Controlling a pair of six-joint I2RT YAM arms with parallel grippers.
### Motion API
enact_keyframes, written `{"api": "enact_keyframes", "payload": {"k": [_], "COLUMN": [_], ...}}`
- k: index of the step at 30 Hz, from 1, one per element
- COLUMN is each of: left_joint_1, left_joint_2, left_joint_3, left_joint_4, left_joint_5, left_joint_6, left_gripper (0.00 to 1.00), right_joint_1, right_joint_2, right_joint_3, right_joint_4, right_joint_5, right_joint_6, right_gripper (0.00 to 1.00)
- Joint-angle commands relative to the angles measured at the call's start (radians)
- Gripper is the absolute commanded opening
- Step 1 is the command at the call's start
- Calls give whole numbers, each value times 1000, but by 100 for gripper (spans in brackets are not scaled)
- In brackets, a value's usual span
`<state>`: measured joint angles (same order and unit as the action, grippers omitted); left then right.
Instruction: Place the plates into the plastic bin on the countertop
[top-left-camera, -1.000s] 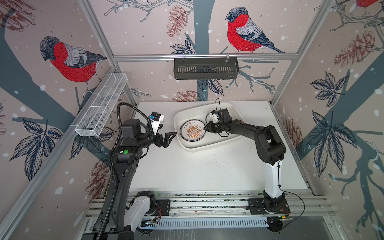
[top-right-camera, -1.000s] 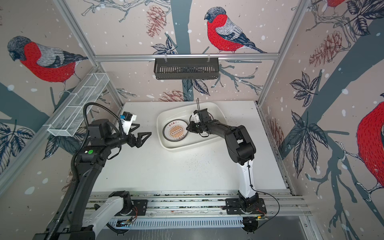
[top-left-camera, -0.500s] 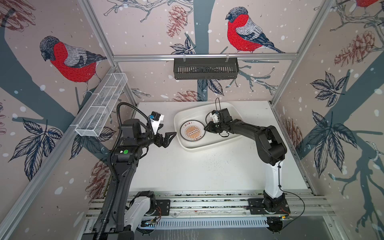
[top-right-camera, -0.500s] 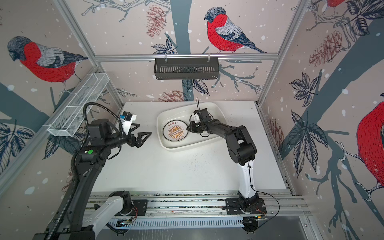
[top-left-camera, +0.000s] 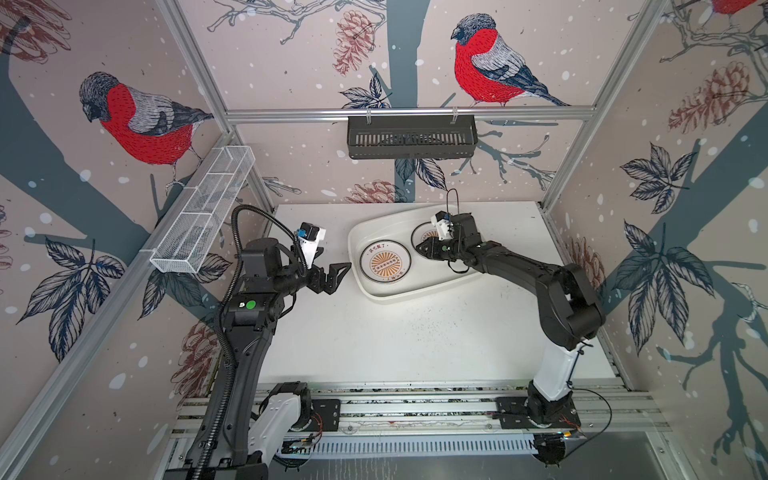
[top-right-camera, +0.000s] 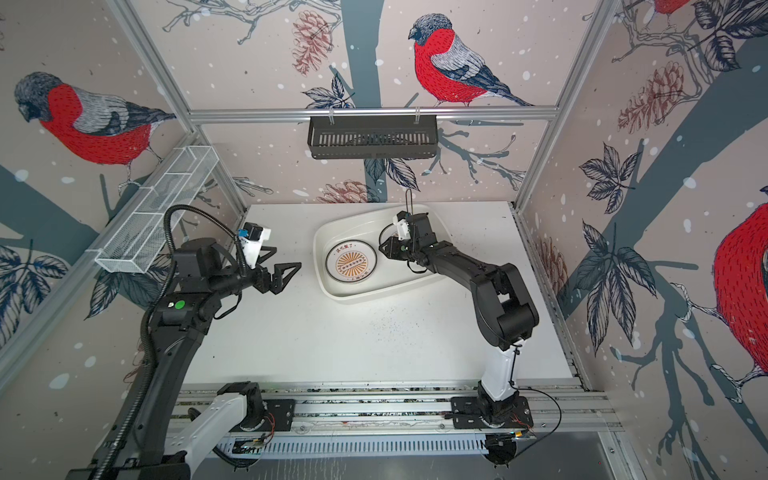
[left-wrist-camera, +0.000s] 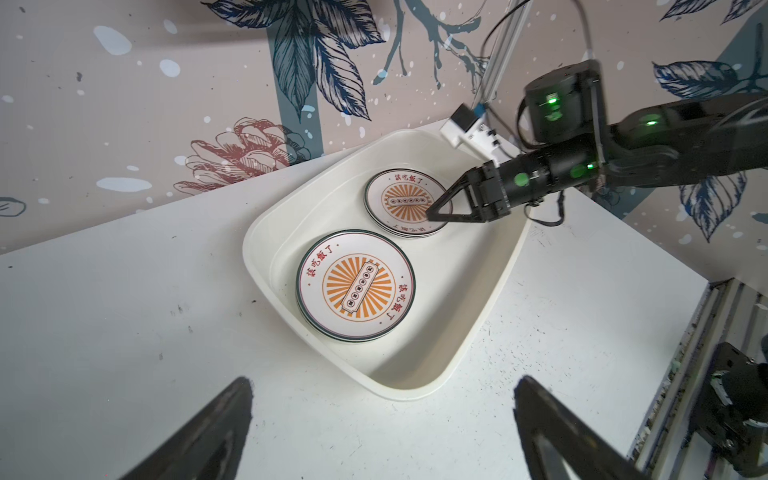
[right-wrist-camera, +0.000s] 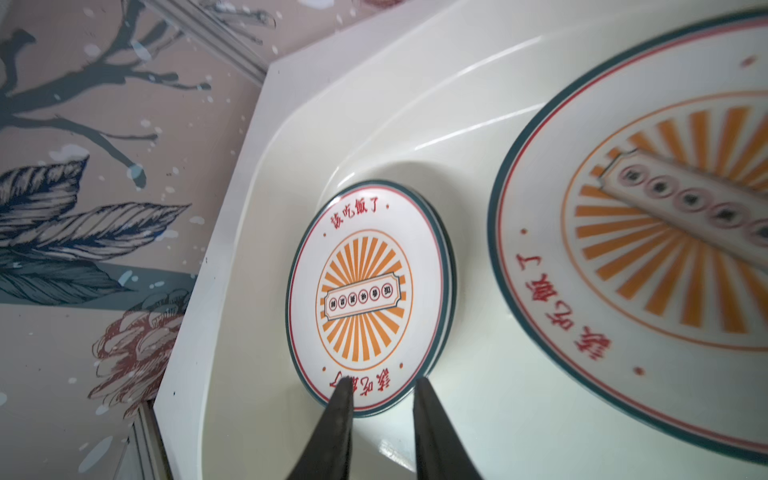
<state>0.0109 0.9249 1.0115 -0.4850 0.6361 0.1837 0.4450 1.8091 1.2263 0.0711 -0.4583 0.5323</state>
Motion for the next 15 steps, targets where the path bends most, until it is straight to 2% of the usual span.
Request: {"api": "enact_keyframes", "payload": {"k": [1, 4, 11, 15], "left_joint_1": [3, 3, 3, 2], "left_joint_2": [11, 27, 19, 10], "left_joint_3": [-1, -8, -174, -275], "left_joint_4": [58, 91, 264, 381], "left_joint_5": [-99, -153, -298, -415], "left_joint_6": [-19, -36, -117, -186], "left_gripper": [97, 97, 97, 97], "right_joint_1": [-31, -88, -249, -352], "right_joint_2": [-102, -205, -420, -509], "right_joint_3": [-70, -143, -341, -441], "right_joint_4": [133, 152, 217, 251], "right_joint_5": [63, 85, 144, 156], "right_joint_6": [-55, -92, -148, -153], "right_gripper": [32, 35, 45, 68]}}
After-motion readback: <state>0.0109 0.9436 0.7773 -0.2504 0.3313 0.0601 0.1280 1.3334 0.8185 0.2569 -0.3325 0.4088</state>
